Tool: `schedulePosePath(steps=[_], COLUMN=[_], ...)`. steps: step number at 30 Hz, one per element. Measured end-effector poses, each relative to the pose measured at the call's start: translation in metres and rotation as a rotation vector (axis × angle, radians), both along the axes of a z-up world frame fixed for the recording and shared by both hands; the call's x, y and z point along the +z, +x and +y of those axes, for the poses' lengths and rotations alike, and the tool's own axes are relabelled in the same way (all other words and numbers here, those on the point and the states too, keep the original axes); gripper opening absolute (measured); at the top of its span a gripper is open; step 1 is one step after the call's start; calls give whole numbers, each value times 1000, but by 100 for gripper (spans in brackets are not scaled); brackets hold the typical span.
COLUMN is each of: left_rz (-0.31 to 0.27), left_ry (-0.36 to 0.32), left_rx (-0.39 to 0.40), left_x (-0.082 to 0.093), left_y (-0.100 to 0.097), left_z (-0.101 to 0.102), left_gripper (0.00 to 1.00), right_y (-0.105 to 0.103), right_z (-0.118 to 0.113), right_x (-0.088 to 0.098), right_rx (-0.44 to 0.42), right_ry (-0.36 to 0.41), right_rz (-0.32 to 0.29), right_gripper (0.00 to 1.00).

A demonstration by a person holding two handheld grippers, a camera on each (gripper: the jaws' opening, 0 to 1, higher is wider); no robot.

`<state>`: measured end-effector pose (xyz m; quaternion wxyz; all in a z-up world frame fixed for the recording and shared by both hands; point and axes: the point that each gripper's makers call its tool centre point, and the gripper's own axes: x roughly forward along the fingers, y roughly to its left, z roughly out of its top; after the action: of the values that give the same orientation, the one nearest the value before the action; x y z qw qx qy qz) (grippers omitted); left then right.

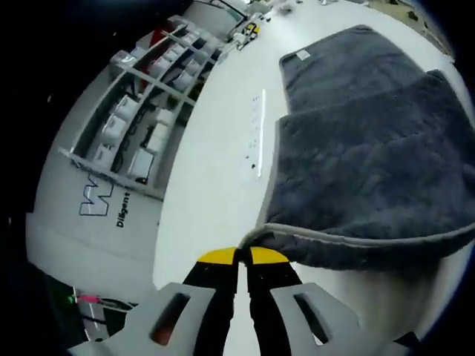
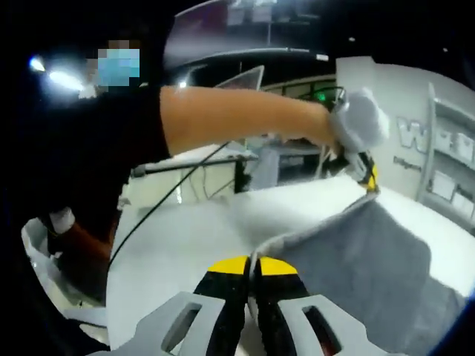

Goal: Open the folded towel by lifting each exposed corner and separating the folded layers until the towel lies flat within the target outline without major curled edges

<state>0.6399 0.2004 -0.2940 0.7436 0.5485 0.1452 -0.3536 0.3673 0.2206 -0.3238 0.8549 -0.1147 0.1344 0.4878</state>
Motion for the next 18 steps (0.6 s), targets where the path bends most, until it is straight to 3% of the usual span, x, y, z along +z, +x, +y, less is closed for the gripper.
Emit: schedulePosePath(steps=[7, 12, 18], left_rz=[5, 8, 23], left_ry=[20, 106, 131], left_rx=[28, 48, 80], left_x=[-9, -25, -30], left_y=[-1, -4, -9], left_z=[18, 41, 66], left_gripper=[3, 3, 3], right_y=[-2, -2, -10], right_z=[13, 25, 46], right_x=[-5, -10, -17], right_rx=[27, 51, 102], right_ry=[-12, -13, -34], right_rz=[3, 22, 19], right_gripper=[0, 0, 0])
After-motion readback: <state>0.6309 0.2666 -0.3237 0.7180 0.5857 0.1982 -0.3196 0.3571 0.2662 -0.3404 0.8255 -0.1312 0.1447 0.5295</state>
